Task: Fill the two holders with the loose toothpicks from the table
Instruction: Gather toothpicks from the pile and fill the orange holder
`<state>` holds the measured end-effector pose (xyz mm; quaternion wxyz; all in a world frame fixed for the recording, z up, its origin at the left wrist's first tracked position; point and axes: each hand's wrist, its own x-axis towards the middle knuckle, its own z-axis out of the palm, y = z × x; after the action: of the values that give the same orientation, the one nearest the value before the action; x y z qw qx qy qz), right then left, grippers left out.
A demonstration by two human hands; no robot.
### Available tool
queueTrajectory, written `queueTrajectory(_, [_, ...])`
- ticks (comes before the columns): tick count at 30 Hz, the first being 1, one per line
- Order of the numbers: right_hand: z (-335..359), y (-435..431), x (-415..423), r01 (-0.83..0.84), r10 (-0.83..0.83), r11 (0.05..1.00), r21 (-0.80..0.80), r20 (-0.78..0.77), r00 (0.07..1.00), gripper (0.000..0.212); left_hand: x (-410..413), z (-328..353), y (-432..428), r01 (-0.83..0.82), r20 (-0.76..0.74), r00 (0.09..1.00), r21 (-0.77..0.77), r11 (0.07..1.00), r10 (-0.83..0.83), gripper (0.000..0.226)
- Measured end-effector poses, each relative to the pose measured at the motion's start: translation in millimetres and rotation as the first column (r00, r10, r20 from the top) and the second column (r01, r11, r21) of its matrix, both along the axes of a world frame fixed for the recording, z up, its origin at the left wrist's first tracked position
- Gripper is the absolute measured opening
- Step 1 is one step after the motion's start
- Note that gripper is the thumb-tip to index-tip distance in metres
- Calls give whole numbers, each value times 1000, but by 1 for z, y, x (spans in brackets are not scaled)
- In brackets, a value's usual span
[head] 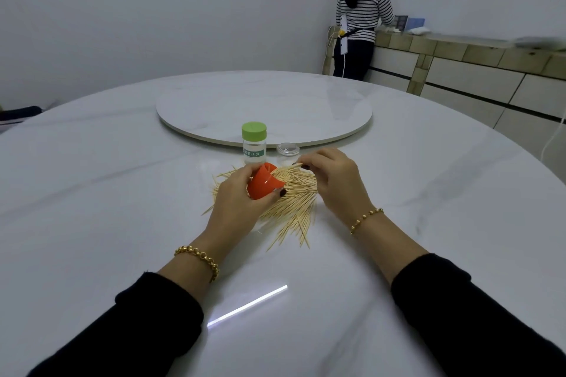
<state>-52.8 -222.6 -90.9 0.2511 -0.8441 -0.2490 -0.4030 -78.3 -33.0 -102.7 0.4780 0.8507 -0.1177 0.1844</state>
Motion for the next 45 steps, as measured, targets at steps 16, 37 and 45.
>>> queueTrajectory(16, [3,29,-11,7,5,968,-251,45,999,36,-3,1,-2,32,18,999,-17,999,-32,54])
queueTrajectory(37, [3,46,-39,-169,303,943,287,-528,793,40,-4,2,0,-35,3,999,-65,997,35,44])
queueTrajectory(45, [0,14,-28,-74,170,977,202,-510,843,32,-9,4,7,-36,-26,999,-63,997,35,54])
